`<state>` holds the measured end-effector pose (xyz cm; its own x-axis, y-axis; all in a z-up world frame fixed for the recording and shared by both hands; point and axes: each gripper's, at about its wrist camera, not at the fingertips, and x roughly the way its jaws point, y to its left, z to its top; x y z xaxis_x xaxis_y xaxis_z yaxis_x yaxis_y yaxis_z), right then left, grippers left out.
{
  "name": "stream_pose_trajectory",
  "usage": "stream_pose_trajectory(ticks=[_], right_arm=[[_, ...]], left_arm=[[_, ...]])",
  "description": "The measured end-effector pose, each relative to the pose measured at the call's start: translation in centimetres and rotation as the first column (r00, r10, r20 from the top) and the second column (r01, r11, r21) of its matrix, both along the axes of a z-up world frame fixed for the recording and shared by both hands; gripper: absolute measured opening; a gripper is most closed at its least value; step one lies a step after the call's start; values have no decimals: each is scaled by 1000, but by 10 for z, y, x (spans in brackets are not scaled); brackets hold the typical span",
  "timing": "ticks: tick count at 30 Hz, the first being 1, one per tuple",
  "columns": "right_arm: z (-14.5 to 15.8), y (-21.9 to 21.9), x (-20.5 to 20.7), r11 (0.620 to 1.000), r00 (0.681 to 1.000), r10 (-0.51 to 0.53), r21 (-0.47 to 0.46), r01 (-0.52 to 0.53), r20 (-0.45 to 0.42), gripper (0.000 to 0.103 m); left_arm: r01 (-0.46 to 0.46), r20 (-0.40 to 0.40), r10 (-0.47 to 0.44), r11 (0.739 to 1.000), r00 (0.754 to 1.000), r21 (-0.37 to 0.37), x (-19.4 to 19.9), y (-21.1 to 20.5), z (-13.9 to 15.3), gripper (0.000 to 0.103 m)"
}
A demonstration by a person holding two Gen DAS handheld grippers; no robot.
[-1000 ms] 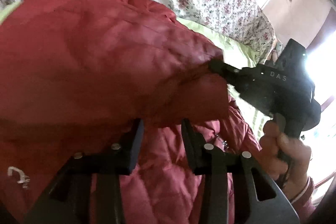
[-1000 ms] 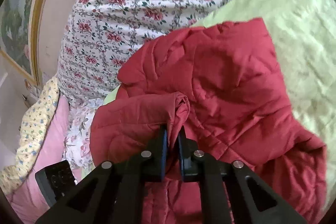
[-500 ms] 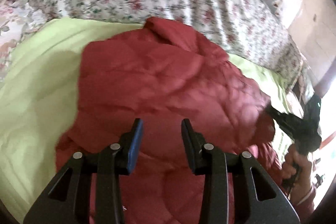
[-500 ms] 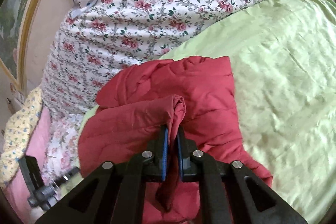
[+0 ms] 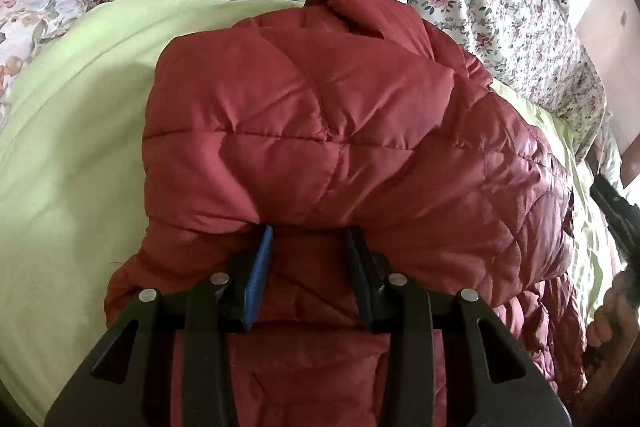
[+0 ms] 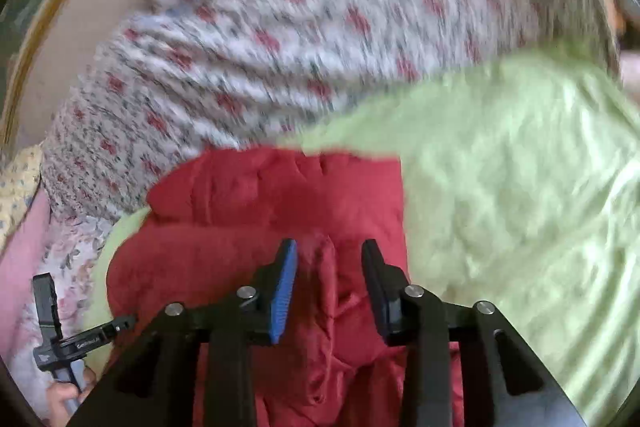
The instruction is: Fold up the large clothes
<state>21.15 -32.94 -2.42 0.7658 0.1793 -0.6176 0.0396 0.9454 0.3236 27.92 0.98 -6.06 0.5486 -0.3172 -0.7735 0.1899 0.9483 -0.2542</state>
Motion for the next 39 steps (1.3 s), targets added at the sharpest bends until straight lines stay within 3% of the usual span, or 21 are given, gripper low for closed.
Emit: stream_pose_trajectory(ticks=[3,5,11,15,18,22,27,31,34,37,39], right_arm=[[-5,37,10,986,985,168,-14,-169,-43,37],[-15,54,16,976,975,209,-50,-213,-78,36],[-65,49,34,981,966,148,-92,-170,-214,34],[-80,31,39,991,964,127,-22,-136,-233,31],[-85,36,40,988,959,133,-47,-150,-250,31],[-89,36,40,988,956,141,-28,-153,-258,31],[-87,34,43,990,954,141,6,-144,-264,32],[-78,22,36,986,959,152,105,-130,-240,36],[-65,12,26,982,961,149,153,-115,-233,43],[-50,13,14,988,966,127,116,-103,-224,56],[-42,11,7,988,968,125,115,-102,-216,58]], left_arm=[[-1,3,1,1000,1000,6,0,0,-3,35],[4,-2,-4,1000,1000,7,-1,1,-3,35],[20,16,-19,999,1000,-31,-9,12,12,35],[-9,18,10,998,1000,-63,-8,27,12,35],[-15,-34,13,998,999,-59,2,28,-4,35],[-11,-30,10,999,1000,-49,2,25,-9,36],[-12,-38,10,999,999,-52,2,26,-8,36],[4,-49,-7,999,999,-44,0,28,-4,36],[15,-42,-16,1000,999,-23,-5,30,2,38],[-4,-37,3,1000,999,-14,-13,35,4,47],[-16,-33,15,1000,999,-26,-20,40,5,47]])
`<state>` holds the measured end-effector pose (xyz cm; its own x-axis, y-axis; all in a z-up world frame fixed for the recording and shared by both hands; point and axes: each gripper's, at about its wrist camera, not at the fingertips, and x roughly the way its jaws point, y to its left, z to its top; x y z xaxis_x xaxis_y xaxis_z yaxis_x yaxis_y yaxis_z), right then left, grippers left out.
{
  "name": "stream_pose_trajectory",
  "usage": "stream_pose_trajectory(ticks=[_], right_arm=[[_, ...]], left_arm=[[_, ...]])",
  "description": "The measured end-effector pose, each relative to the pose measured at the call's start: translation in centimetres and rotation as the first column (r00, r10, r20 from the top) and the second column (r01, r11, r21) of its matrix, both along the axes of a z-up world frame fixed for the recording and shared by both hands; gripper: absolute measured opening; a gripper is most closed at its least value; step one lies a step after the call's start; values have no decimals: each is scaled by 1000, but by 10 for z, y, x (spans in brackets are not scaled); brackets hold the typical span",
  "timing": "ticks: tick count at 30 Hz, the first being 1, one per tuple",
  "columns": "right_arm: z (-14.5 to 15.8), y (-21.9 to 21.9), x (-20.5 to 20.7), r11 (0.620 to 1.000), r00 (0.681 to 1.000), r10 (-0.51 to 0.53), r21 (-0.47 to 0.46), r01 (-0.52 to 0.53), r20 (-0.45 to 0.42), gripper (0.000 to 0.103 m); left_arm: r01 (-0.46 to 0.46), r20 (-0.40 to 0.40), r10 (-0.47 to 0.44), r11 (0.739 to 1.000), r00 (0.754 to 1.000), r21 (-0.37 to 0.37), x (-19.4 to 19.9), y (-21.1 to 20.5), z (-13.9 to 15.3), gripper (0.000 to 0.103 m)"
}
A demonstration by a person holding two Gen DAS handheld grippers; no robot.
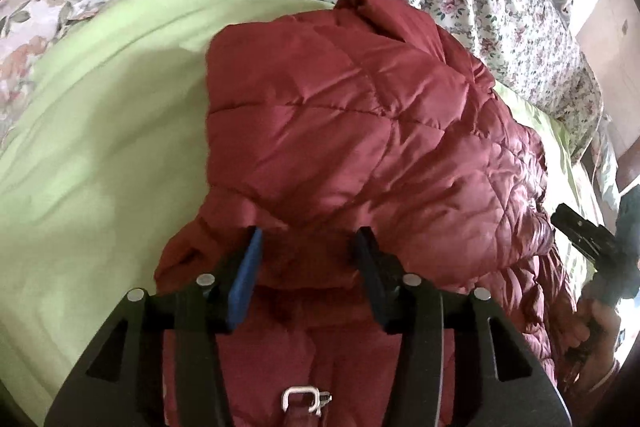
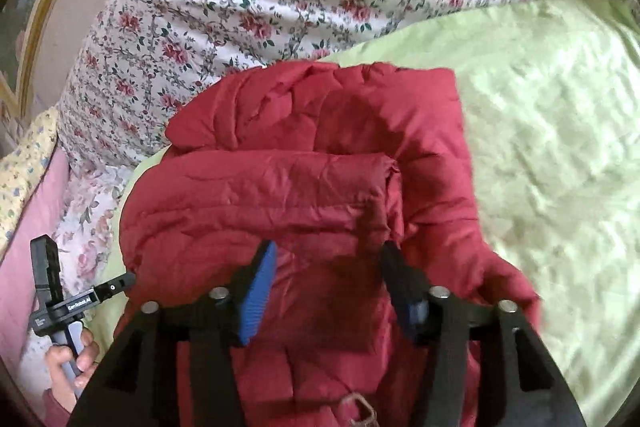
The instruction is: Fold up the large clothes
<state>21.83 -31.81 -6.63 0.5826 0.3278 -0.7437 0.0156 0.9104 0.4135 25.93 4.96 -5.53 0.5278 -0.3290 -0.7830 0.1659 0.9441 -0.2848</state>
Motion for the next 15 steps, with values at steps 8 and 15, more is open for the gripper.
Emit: stream_pose_trajectory(ticks=[8,15], right_arm=[[9,-4,-21,1000,1000,-4,1,4,-30,58],[8,-11,-44,1000,997,5,-8,-6,-83,64]], left_arm=[[-20,-5,20,999,1000,-25,-18,12,2,47],[-11,-35,10,999,999,-34,-41,22,2,47]])
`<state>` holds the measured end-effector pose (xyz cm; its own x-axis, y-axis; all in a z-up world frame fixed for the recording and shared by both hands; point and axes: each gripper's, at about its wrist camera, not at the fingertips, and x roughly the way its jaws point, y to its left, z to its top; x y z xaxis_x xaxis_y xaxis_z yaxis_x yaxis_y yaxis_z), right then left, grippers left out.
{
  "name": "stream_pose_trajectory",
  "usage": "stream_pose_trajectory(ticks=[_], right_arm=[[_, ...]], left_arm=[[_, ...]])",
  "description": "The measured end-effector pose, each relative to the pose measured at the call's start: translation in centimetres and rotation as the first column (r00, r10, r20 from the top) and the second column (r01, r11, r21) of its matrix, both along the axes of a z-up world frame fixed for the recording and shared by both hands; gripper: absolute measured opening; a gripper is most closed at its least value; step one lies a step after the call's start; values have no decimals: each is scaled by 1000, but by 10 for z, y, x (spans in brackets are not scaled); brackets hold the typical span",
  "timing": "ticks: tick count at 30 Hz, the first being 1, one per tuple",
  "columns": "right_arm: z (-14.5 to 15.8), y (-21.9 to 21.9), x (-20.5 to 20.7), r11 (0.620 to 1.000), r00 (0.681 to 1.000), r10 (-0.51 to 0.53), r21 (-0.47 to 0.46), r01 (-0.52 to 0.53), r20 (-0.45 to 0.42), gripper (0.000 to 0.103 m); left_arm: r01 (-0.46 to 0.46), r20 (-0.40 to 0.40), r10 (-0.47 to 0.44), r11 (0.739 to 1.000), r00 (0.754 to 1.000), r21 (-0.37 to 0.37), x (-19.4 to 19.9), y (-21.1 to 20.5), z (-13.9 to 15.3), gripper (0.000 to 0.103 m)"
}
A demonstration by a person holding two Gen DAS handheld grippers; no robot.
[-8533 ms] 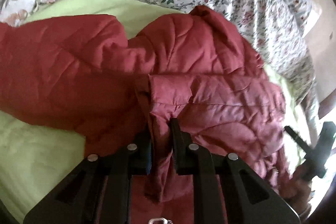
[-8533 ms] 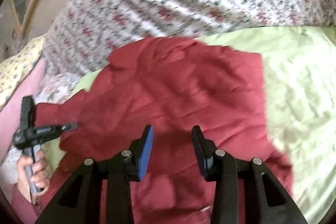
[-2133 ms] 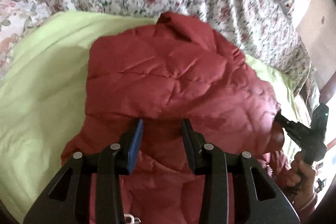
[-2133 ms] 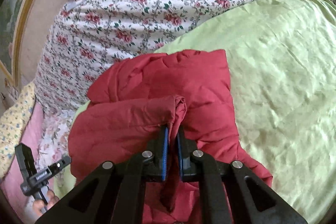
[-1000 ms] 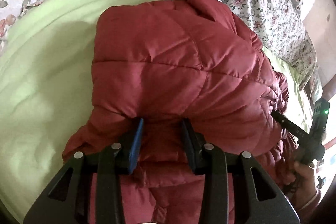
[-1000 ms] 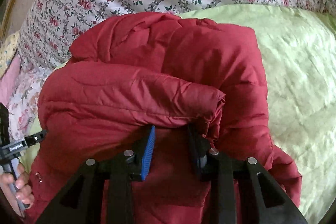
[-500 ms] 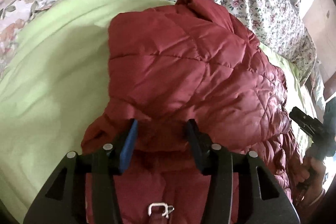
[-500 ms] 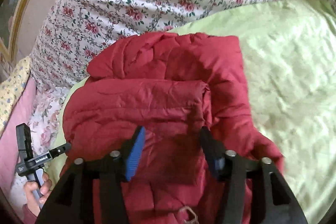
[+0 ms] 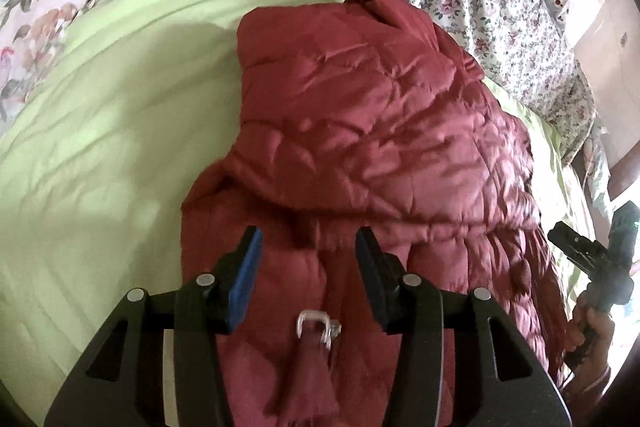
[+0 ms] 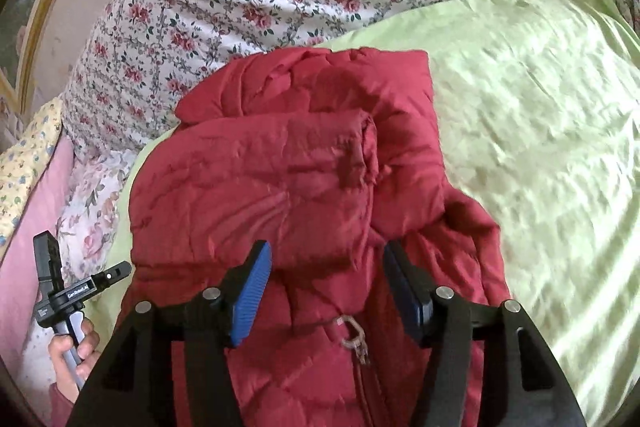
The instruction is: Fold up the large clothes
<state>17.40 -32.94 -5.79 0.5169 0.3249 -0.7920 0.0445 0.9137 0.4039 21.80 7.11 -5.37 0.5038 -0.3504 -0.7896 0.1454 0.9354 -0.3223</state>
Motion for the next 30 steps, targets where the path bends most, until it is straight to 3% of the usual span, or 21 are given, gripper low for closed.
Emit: stream_pose_trajectory(ticks=[9,12,19,30], right_arm=[[10,-30,-52,999,999,5,-49,-7,-46,70],[10,-42,-75,998,998,-18,-68,14,-61,73],[-4,-59,-115,997,991,-58,-64,50,-123,73],[-2,-47,-141,998,987,-11,-63,1,-158,73]], left_arm=[[17,-19,-17,1000,1000,-5,-49,23,1,47],[13,-18,-13,1000,1000,-17,-69,32,1,57],[-8,-38,6,999,999,-47,-99,41,-6,57],[-9,-71,7,1000,997,-30,-144,47,-18,57]])
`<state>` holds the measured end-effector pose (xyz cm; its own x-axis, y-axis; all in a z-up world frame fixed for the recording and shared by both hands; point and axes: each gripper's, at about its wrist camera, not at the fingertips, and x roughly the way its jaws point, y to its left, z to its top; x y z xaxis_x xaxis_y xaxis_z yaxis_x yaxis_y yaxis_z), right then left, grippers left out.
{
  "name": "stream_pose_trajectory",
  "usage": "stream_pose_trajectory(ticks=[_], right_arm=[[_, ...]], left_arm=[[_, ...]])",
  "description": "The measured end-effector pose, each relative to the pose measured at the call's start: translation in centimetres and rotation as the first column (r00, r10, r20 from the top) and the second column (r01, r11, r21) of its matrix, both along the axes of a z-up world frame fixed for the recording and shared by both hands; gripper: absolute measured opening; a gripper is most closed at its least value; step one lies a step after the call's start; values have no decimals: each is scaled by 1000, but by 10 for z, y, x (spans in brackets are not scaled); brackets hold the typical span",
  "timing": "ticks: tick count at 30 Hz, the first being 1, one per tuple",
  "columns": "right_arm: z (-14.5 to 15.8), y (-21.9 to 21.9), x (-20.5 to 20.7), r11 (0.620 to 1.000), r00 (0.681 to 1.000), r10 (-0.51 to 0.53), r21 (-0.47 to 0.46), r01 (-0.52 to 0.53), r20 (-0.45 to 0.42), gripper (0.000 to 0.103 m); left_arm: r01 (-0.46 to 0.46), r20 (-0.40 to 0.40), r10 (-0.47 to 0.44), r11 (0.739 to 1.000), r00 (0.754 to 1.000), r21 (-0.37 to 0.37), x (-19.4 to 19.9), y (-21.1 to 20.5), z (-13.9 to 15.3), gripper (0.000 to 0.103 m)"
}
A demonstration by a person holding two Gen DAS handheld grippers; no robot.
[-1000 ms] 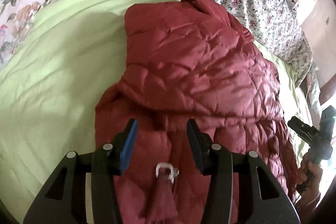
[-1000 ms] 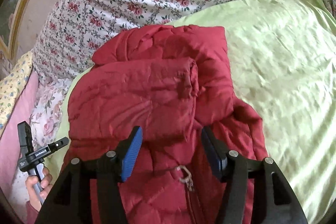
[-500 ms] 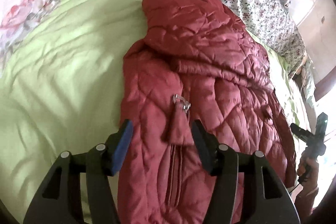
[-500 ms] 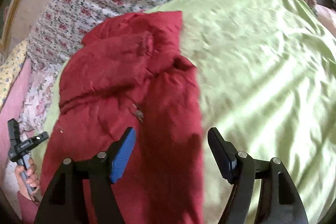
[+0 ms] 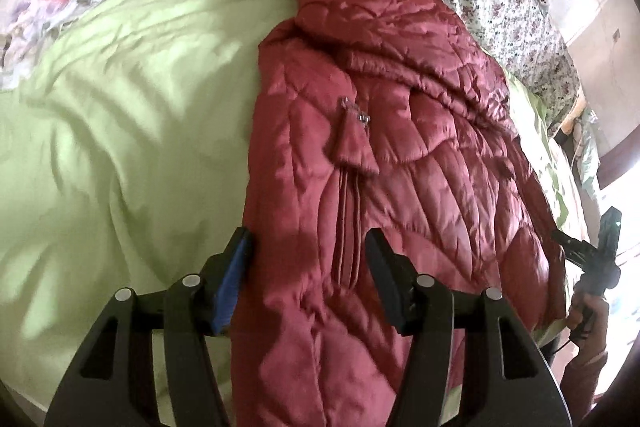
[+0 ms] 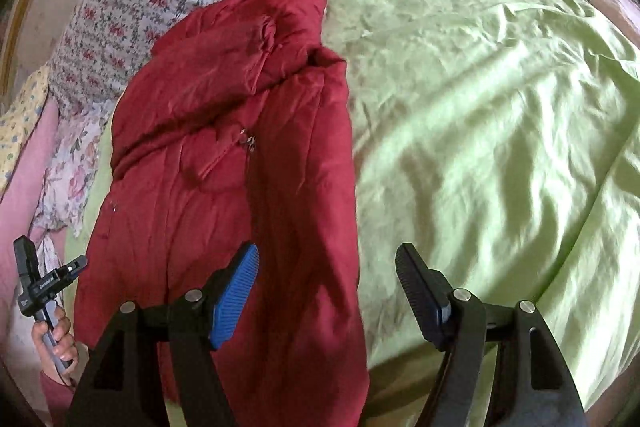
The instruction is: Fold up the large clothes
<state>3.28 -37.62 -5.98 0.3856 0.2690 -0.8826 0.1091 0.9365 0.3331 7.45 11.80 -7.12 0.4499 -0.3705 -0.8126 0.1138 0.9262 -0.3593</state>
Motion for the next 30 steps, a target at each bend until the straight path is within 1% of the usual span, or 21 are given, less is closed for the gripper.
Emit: stream_pose_trajectory(ticks=[4,5,6,7,9,12,16,19,21,22,23,24,25,26,27,30], right_arm=[[-3,6,-11,1000,1000,14,2,-14,-21,73],[-4,7,-14,1000,1000,13,4,-13,-24,73],[-4,8,-18,1000,1000,13,10,-13,-27,73],[-5,9,-21,1000,999,14,14,-13,-30,73],[-7,11,-28,999,999,21,29,-20,-40,73],[-6,17,-36,999,998,43,23,-42,-36,73],[-4,30,-43,995,995,103,20,-103,-18,75],[-5,36,-40,992,991,129,15,-129,-18,75],[-4,39,-39,991,991,133,20,-132,-13,68],[-3,39,-39,990,991,137,32,-136,-6,64],[-1,39,-40,990,991,137,36,-137,-2,55],[0,39,-42,990,991,137,35,-137,2,45],[2,38,-43,990,991,137,26,-137,6,39],[3,40,-46,990,990,137,25,-137,11,33],[5,38,-48,989,990,141,31,-141,21,30],[12,37,-54,987,988,148,53,-151,54,24]], left_arm=[[2,-7,-2,1000,1000,-8,-13,2,-3,58],[2,-8,-2,1000,1000,-9,-16,2,-3,61],[4,-9,-5,1000,1000,-13,-18,2,-4,67],[8,-11,-8,1000,1000,-20,-21,2,-5,68],[14,-15,-14,1000,1000,-22,-28,1,-7,68],[26,-21,-27,999,999,-26,-37,-1,-11,68],[43,-44,-46,997,998,-60,-46,-5,-19,69],[50,-32,-52,998,998,-42,-51,-11,-18,70],[59,-27,-60,997,998,-43,-53,-14,-17,70],[79,-19,-80,996,997,-49,-55,-16,-15,65],[94,-14,-95,994,995,-55,-56,-19,-14,59],[103,-6,-103,993,995,-51,-58,-21,-13,46],[109,2,-109,993,994,-39,-60,-23,-11,36],[112,9,-112,993,994,-29,-62,-24,-10,33],[110,13,-110,993,994,-29,-63,-24,-8,29],[106,29,-105,994,994,-39,-67,-21,-2,23]])
